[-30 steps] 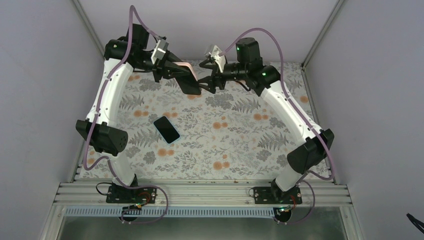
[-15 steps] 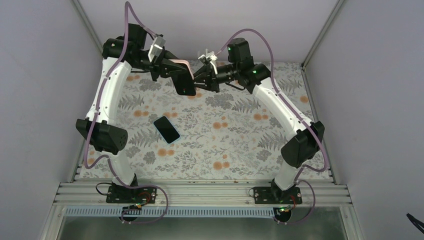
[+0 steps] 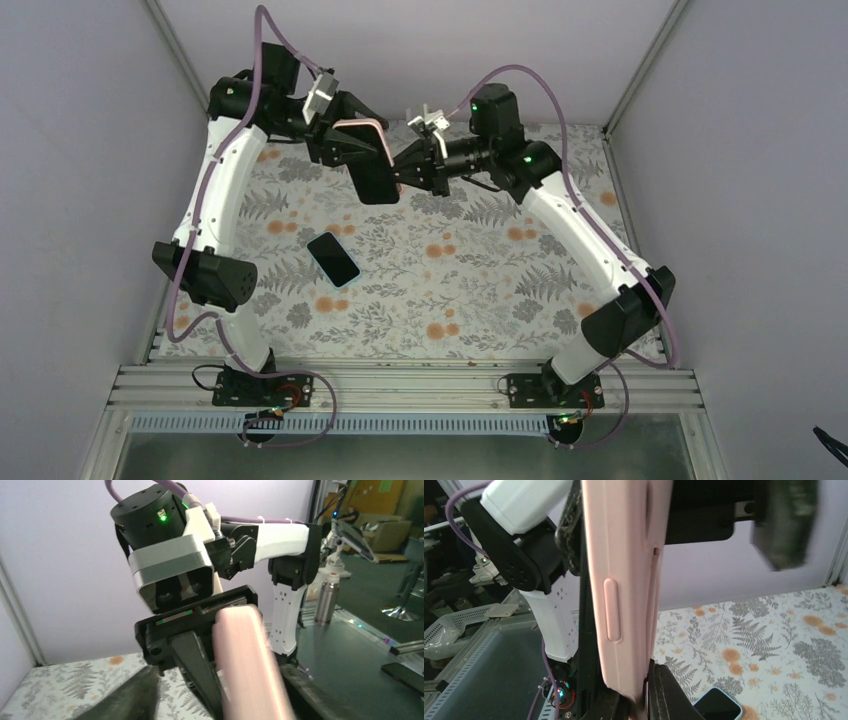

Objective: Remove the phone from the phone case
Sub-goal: Remove the phone case from the phone.

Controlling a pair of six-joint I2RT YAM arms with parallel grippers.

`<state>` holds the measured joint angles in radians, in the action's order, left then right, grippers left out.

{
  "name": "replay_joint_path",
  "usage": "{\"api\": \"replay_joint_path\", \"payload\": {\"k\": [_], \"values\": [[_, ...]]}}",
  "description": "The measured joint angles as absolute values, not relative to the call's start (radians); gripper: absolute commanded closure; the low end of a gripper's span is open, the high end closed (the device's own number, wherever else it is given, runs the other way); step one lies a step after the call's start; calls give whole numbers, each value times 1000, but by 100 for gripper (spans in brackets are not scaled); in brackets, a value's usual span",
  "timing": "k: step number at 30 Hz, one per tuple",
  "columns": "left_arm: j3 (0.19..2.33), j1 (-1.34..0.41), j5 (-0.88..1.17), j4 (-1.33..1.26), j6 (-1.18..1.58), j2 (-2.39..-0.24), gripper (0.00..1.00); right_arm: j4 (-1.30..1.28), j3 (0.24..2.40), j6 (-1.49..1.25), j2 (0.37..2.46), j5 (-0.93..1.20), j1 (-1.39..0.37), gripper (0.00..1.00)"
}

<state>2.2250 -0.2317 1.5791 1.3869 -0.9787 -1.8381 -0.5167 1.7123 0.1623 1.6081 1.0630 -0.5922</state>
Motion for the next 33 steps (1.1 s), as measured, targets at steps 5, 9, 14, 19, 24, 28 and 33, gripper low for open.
{"api": "replay_joint_path", "payload": {"k": [5,9,14,19,24,28,33], "values": [[2299,-223,1544,1383,-960,-1832,12,-511,1712,166,1553,1106,-566,97],[2384,-181,1518,1365,-929,-1826,2,-501,1678,164,1484,1123,-525,97],[2402,-86,1455,1281,-875,-1763,0,-448,1596,126,1402,1189,-397,97],[2068,-79,1204,904,-744,-1511,0,-332,1554,26,1385,1141,-264,97],[1671,-330,727,442,-726,-1328,0,-205,1594,-141,1486,1040,-165,97],[1439,-542,353,64,-811,-1410,0,-139,1682,-259,1653,1002,-134,97],[1219,-679,73,-250,-921,-1597,0,-119,1707,-351,1827,982,-123,97]]}}
